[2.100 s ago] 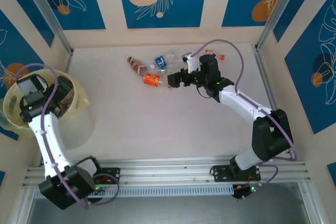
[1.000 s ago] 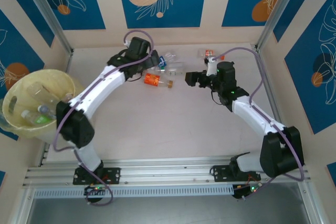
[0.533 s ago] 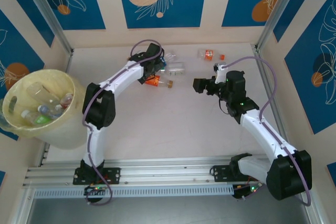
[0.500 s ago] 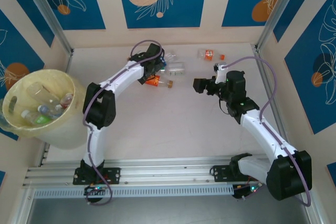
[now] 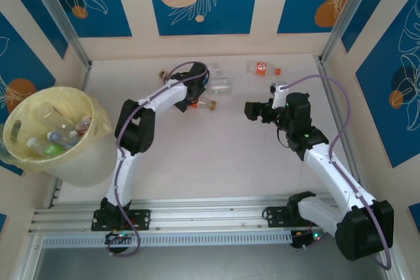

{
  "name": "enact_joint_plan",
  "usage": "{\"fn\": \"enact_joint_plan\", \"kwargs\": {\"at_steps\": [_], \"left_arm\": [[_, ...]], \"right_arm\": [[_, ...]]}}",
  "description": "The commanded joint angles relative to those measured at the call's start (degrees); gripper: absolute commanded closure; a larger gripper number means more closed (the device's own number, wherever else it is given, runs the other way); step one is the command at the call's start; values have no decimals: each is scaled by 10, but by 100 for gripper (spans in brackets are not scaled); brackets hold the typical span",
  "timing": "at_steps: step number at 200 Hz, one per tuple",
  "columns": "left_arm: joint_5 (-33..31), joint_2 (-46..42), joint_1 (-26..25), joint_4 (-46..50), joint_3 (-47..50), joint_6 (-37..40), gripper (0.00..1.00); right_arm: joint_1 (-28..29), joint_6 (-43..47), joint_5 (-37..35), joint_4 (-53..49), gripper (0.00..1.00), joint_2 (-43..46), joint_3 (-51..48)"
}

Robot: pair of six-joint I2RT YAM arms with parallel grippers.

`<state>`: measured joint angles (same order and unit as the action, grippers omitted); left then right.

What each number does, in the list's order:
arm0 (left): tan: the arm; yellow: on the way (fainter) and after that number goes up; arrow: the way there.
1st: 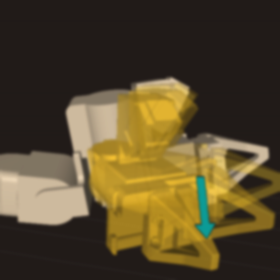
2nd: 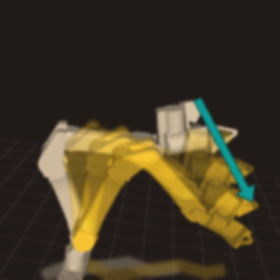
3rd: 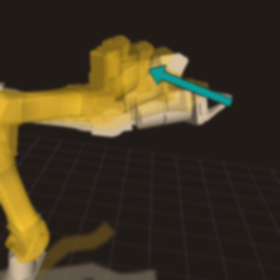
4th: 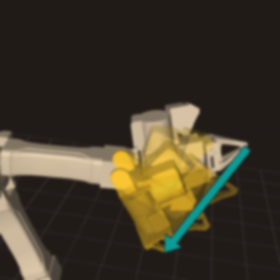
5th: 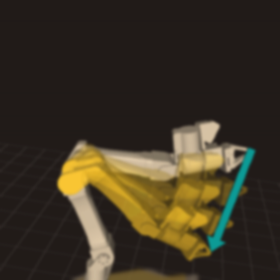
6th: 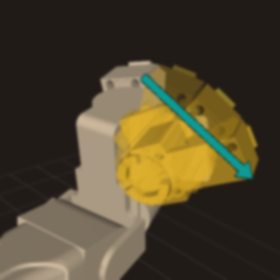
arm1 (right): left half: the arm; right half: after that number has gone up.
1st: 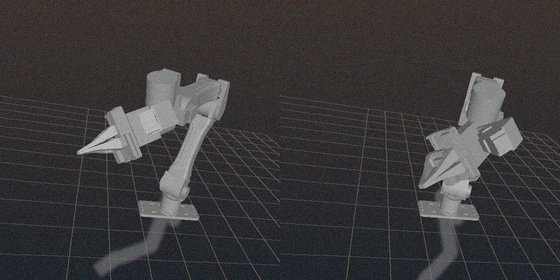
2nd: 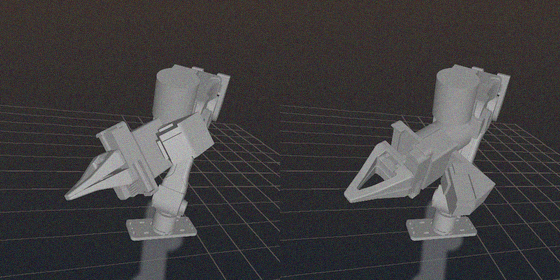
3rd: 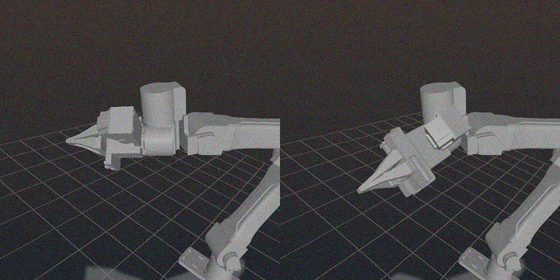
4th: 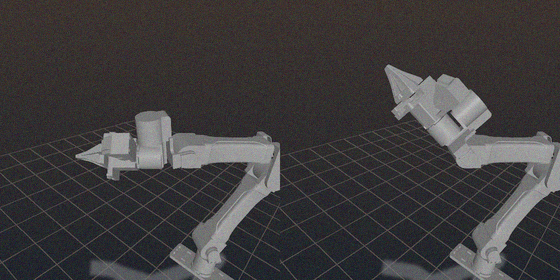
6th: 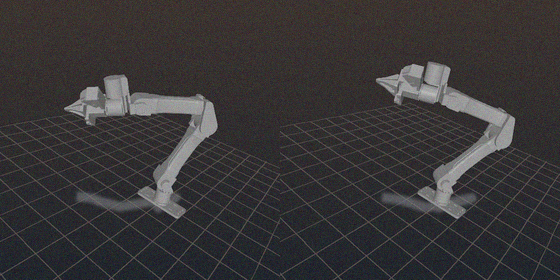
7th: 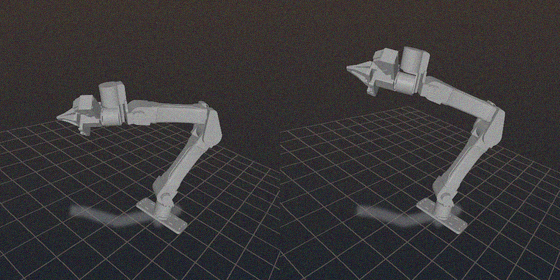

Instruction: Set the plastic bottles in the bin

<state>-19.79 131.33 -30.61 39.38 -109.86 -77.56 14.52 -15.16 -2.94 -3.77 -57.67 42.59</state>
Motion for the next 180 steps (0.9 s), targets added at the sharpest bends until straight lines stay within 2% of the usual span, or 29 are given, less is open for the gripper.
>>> {"fn": "enact_joint_plan", "kwargs": {"at_steps": [1, 45, 71, 107, 121, 147, 180], "left_arm": [[-1, 9, -2, -37, 32, -37, 17], [-5, 16, -2, -63, 54, -19, 27], [0, -27, -2, -138, 121, 27, 33], [47, -132, -2, -297, 250, 199, 42], [65, -184, -1, -328, 290, 260, 50], [68, -286, -1, -307, 321, 362, 56], [38, -437, -1, -215, 319, 448, 61]], "right_arm": [[-3, 10, -12, -20, 1, 19, -6], [-5, 13, -23, -19, 1, 32, -18], [-6, 13, -21, -11, 1, 28, -18], [-7, 13, -14, 4, 1, 15, -18], [-8, 11, -9, 13, 1, 5, -18], [-9, 4, 1, 29, 1, -18, -12], [-9, -8, 15, 53, 1, -53, -2]]}}
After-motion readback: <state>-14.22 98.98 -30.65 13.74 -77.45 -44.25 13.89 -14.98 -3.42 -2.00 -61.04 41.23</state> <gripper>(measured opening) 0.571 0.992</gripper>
